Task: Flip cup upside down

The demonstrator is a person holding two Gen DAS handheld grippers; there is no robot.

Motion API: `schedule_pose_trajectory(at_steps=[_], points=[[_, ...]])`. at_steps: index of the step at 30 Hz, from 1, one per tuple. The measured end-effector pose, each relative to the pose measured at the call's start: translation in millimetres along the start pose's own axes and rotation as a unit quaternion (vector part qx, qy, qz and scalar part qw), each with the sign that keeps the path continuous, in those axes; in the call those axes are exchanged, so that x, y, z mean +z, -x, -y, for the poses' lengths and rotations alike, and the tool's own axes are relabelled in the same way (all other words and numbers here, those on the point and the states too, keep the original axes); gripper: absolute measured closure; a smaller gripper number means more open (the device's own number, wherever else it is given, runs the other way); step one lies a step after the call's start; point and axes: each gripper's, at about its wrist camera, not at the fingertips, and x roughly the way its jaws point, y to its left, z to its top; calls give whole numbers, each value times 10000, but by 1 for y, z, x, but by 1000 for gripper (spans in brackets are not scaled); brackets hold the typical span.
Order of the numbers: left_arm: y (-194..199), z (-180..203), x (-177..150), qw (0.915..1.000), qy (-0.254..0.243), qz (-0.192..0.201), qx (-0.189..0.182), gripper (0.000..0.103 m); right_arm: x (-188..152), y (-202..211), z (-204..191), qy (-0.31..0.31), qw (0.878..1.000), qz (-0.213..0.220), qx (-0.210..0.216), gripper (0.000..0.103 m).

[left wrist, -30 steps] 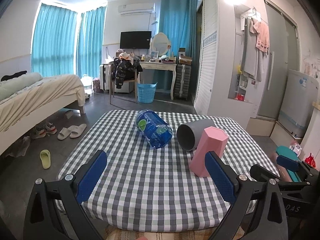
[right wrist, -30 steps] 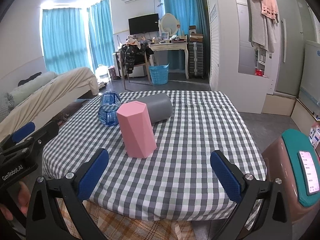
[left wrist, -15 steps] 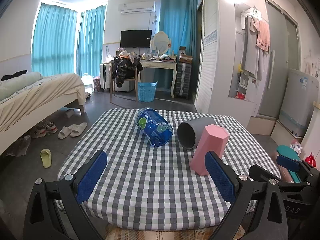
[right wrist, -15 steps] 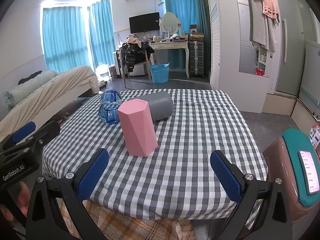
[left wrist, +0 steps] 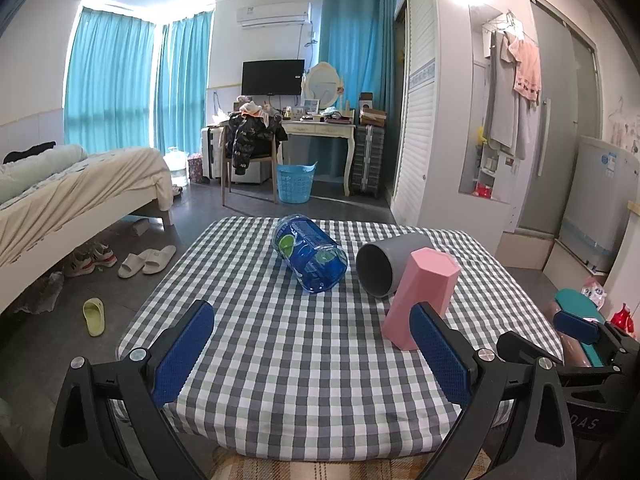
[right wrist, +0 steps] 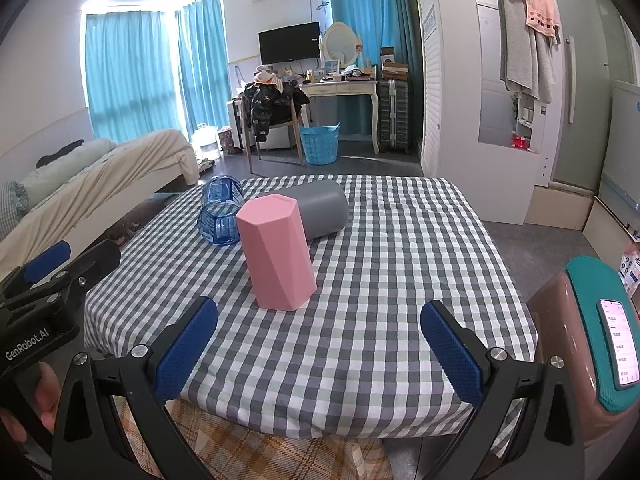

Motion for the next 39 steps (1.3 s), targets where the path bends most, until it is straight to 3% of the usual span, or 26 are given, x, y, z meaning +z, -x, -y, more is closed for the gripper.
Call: schedule_pose_trajectory(at_steps=[39], points=[[-1, -1, -2, 10000, -13, -10, 26, 2, -2, -4, -2, 6, 9999, -106, 7, 1]])
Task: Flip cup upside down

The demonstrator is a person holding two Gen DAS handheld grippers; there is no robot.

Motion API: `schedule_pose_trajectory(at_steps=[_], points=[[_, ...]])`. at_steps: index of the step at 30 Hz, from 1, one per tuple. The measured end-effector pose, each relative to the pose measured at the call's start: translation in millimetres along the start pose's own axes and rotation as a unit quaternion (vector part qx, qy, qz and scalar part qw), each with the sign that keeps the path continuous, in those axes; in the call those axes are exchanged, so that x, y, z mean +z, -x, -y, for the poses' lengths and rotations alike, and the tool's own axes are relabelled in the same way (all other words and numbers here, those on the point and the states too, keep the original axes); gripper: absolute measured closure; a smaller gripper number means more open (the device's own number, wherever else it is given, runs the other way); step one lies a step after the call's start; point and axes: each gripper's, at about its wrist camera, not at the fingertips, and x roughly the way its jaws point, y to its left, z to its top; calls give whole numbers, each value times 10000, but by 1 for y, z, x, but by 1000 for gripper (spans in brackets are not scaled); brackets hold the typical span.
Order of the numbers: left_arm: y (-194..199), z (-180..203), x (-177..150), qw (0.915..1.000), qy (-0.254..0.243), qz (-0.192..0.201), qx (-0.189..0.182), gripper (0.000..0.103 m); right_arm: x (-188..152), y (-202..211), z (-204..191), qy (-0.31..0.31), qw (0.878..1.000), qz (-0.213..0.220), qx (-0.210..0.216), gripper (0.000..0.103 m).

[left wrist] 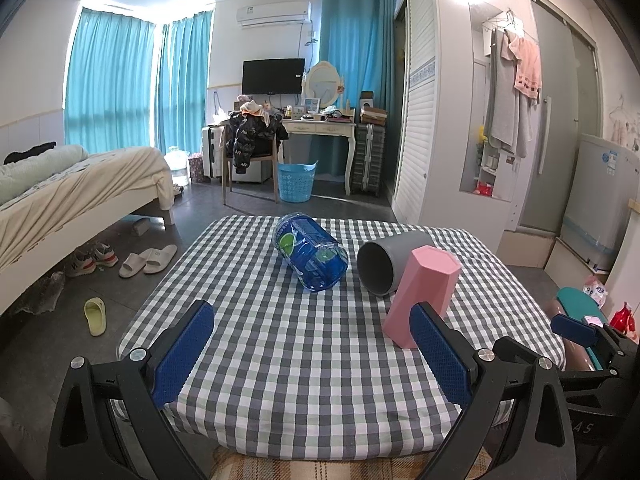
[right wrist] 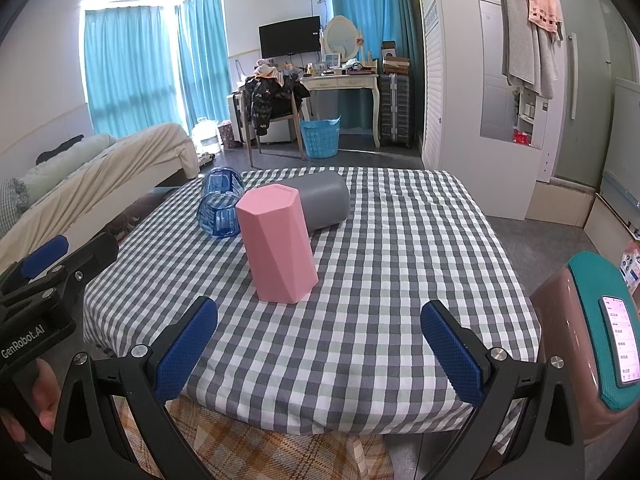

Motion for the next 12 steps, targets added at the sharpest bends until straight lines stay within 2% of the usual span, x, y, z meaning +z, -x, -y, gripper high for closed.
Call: schedule_pose_trajectory(at_steps=[12], points=[[0, -4, -2, 9999, -22, 82, 84, 2, -1, -1, -1, 19, 10000, -25, -6, 1]])
